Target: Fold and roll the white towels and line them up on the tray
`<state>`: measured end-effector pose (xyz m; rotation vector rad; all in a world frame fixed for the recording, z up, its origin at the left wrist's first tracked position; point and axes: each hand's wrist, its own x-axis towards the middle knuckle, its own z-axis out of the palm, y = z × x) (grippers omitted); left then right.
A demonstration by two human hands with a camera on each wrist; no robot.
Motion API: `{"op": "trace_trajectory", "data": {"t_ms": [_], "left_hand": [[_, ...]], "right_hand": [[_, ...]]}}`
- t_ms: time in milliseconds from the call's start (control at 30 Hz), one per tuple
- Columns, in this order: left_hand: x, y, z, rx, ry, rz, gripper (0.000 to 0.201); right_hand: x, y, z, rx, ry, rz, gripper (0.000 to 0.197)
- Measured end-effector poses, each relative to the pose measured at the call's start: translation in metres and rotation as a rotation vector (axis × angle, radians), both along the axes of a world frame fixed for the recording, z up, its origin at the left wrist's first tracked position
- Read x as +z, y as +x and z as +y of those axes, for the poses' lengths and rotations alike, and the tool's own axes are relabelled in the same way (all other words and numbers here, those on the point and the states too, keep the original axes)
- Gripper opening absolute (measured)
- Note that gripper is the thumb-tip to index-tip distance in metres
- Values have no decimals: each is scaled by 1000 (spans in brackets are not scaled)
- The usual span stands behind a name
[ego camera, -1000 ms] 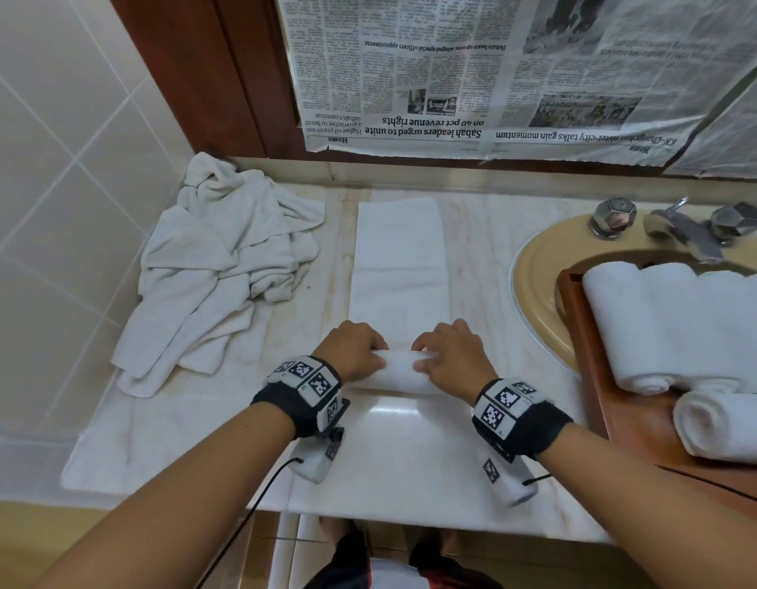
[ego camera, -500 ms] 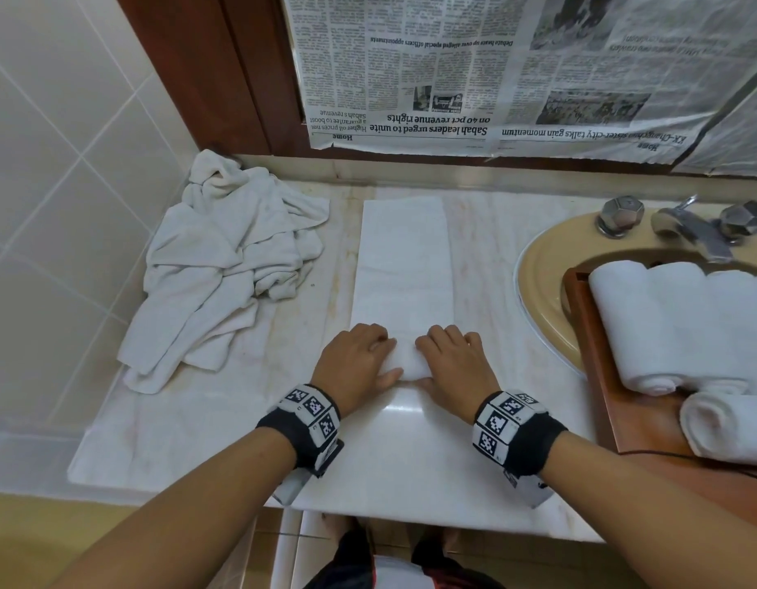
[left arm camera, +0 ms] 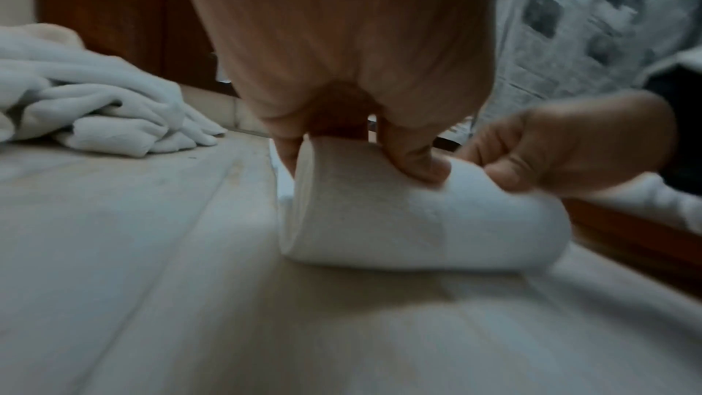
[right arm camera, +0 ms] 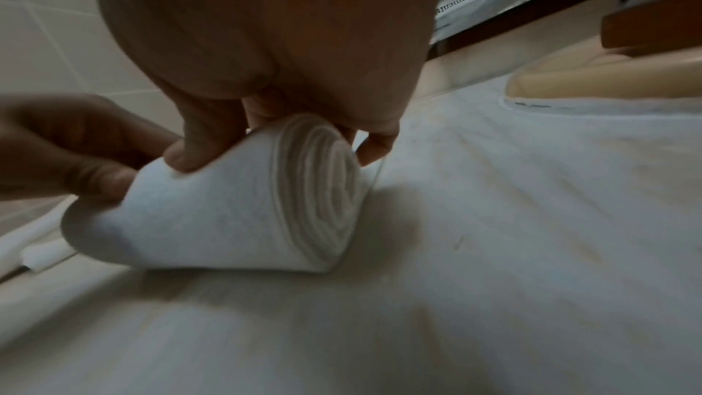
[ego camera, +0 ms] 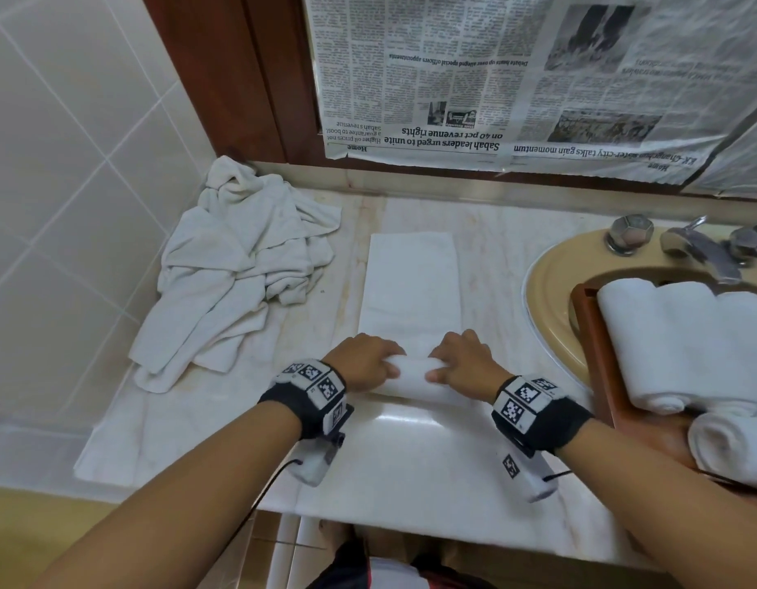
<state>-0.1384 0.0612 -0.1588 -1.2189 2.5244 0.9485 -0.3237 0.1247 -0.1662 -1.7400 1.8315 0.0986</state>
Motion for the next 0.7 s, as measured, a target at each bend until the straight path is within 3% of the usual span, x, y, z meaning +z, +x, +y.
{"op": "trace_trajectory", "data": {"t_ms": [100,167,233,267,433,567,700], "left_hand": [[-2,-11,-9,93,-34,14,32],[-6,-15,-8,115,-216,77,26],[-8,-16,-1,36,-386,130,26],[-11,-14,4,-11,-449,145,28],[-32,4,29,-65,-617,300,31],[-42,14,26,-123,-554,277,64],[-30,11,12,-132,-447,153,68]], "right_hand": [[-5,9,3,-45,-337,66,20],[-8,17,7,27,-499,87,27],[-5,24,13,92,-563,133,20],[-4,26,15,112,-572,152,12],[-13,22,29,218,-472,305,44],[-9,23,16,220,-445,274,53],[5,16,2,257,-347,212,46]]}}
